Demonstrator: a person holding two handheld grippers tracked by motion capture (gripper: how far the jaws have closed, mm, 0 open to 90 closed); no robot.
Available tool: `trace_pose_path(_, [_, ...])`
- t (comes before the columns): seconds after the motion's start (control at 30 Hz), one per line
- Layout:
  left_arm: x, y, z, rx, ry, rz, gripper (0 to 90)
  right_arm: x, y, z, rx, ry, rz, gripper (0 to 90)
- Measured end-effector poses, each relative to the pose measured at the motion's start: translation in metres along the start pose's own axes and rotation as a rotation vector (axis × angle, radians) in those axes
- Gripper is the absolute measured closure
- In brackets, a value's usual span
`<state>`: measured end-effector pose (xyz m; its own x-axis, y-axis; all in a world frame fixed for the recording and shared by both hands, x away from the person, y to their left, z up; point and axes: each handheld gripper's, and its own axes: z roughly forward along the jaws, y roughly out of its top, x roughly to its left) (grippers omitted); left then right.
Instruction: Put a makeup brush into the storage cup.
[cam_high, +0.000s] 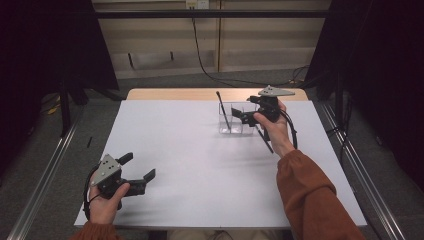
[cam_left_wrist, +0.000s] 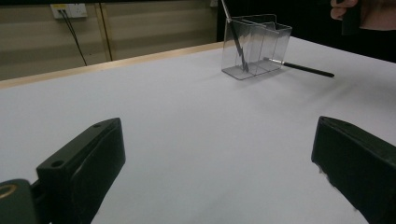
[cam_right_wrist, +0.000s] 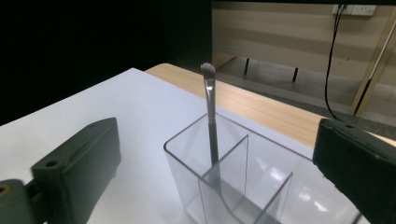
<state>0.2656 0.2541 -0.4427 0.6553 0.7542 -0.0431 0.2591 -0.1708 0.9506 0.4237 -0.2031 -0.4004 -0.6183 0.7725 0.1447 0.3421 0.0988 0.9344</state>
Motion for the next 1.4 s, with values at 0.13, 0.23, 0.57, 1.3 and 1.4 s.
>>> trace_pose_path(0.13, [0.000, 0.000, 0.001, 0.004, 0.000, -0.005, 2.8, 0.000, -0.002, -0.009, -0.023, -0.026, 0.007, 1.4])
trace_pose_path(0.23, [-0.001, 0.001, 0.001, 0.005, -0.001, 0.002, 2.8, 0.000, -0.005, -0.016, -0.029, -0.033, -0.009, 0.9])
trace_pose_path(0.57, [0.000, 0.000, 0.001, 0.003, 0.004, -0.002, 2.8, 0.001, -0.012, -0.038, -0.054, -0.029, -0.025, 0.8])
trace_pose_path(1.3, [-0.005, 0.002, 0.000, 0.000, 0.011, 0.004, 2.8, 0.003, -0.037, -0.090, -0.056, -0.047, 0.003, 1.3])
trace_pose_path(1.4, [-0.006, 0.003, -0.001, -0.006, 0.008, 0.006, 2.8, 0.006, -0.040, -0.095, -0.053, -0.046, -0.006, 1.0])
